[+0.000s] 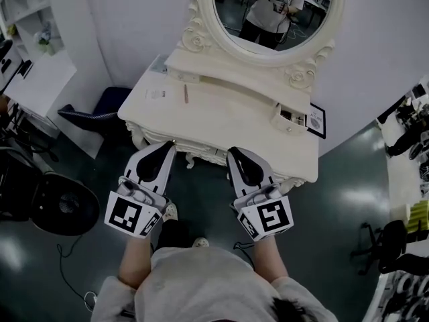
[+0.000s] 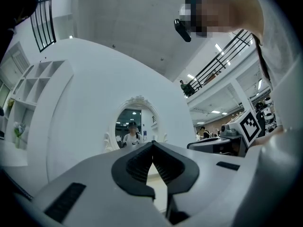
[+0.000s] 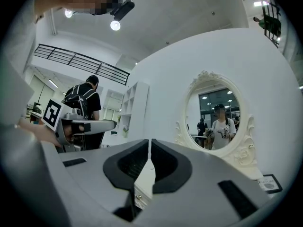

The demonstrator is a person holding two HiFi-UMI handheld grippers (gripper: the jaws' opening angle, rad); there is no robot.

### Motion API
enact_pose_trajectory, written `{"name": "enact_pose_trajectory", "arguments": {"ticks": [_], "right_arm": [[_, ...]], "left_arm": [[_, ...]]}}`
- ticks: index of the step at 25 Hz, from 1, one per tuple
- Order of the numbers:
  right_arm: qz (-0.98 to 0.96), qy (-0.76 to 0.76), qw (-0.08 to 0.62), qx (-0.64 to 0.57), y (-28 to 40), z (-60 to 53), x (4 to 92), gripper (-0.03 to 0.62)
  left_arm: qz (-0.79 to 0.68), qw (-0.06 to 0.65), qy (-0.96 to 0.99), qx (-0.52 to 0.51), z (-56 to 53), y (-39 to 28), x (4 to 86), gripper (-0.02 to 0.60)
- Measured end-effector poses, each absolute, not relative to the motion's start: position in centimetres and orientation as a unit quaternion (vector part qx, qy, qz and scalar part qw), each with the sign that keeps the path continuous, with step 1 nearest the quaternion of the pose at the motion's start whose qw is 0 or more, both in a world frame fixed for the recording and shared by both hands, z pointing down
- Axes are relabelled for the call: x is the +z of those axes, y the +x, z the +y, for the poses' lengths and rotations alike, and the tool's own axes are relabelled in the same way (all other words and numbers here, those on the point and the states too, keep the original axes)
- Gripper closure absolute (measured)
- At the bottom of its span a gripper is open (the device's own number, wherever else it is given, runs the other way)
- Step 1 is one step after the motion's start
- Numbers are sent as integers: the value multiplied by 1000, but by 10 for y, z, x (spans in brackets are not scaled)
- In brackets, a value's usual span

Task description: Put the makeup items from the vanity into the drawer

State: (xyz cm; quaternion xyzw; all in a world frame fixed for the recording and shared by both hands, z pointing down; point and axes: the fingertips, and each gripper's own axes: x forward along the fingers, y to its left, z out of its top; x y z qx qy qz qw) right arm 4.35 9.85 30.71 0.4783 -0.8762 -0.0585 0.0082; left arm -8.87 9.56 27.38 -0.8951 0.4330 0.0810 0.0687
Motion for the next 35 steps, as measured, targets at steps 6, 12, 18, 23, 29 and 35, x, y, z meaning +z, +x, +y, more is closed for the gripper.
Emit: {"name": "enact_pose_trajectory", "arguments": {"ticks": [6,12,18,23,29,35], "right_arm": [[-871,488,2,-57,23,53,301,563],[-861,504,-4,-62,0,10,295,562],[-851,521,-7,-66,-17,-21,293,562],[-842,535,-11,-67,-30,-45,292,562],[-836,544,-15,-69,-50,-65,297,562],[-832,550,-3,-69,-59,-81,303,562]], "left_arm": [[417,69,-903,80,49,-105,269,566],[394,73,-912,83,2,-125,263,566],[376,75,-919,87,-35,-141,262,566],[364,78,-924,91,-61,-155,261,566],[351,79,-929,87,-84,-174,266,566],[338,73,-934,89,-105,-177,274,566]]}}
